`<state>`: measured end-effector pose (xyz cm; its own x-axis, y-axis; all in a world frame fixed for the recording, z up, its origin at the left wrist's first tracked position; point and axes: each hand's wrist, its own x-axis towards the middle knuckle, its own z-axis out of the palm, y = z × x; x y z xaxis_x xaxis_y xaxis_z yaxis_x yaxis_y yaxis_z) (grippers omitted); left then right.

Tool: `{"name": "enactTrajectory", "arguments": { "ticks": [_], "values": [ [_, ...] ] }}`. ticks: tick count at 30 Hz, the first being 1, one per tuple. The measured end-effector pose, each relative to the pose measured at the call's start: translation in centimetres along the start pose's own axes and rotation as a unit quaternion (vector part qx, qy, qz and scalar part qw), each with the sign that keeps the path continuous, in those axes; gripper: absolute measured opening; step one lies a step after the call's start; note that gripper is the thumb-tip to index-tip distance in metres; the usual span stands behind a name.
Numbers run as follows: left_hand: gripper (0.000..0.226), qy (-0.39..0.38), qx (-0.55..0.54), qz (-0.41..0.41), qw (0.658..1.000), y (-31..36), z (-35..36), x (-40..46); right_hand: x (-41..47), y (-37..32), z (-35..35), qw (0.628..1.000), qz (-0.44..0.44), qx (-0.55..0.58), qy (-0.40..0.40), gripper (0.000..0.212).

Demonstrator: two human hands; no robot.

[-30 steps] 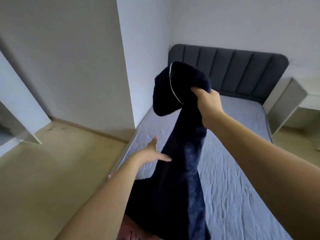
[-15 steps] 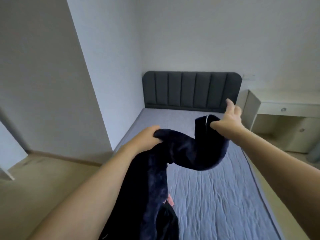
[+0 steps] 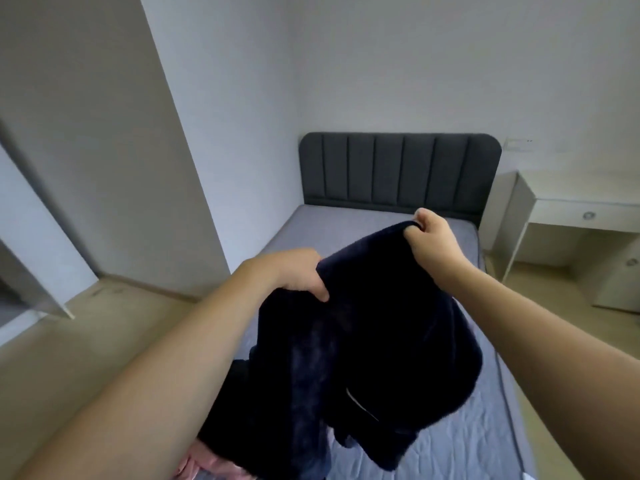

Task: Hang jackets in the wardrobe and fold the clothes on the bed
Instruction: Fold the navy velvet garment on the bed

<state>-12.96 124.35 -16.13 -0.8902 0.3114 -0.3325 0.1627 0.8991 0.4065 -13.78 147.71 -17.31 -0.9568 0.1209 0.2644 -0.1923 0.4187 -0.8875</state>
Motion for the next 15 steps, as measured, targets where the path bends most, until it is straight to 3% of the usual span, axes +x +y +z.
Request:
{"name": "enactTrajectory", "arguments": {
  "ticks": [3,7,10,13,15],
  "values": [
    [0.034,-0.030,-0.071,-0.061,0.995,-0.5,6.2,1.3,-1.0,-0.1,-0.7,0.999,-0.019,-0.027,-0.001,0.008],
    [0.027,-0.035,-0.143,-0.100,0.984,-0.5,13.1,0.5,-1.1,2.4,-5.4,0.988,0.071,0.054,0.124,0.017],
    [0.026,0.027,-0.307,-0.107,0.945,2.8,13.9,-0.5,0.0,4.6,-10.4,0.965,0.157,0.121,0.170,0.022],
    [0.035,0.032,-0.354,-0.071,0.932,8.6,13.3,-1.9,0.5,5.9,-14.5,0.939,0.237,0.181,0.171,0.012],
    [0.032,0.064,-0.410,-0.067,0.908,11.9,13.1,-3.0,0.5,6.2,-17.1,0.942,0.230,0.192,0.152,0.024]
  ]
}}
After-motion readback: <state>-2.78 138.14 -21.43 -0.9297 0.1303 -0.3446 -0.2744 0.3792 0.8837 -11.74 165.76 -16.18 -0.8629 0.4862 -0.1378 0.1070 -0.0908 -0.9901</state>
